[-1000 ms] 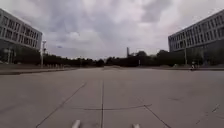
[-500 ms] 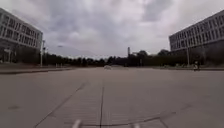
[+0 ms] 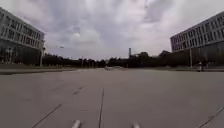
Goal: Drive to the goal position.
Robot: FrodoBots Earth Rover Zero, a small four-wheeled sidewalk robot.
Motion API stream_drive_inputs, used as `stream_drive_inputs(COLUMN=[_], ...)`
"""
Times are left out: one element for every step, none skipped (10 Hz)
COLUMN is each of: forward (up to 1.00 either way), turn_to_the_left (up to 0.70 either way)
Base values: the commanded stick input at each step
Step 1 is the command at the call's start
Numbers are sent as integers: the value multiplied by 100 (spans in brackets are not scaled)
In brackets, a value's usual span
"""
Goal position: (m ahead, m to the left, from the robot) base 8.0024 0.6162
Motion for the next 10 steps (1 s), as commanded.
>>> stream_drive_inputs(forward=[85, 85, 85, 85, 85, 85, 85, 85, 85, 85], turn_to_the_left=[0, 0, 0, 0, 0, 0, 0, 0, 0, 0])
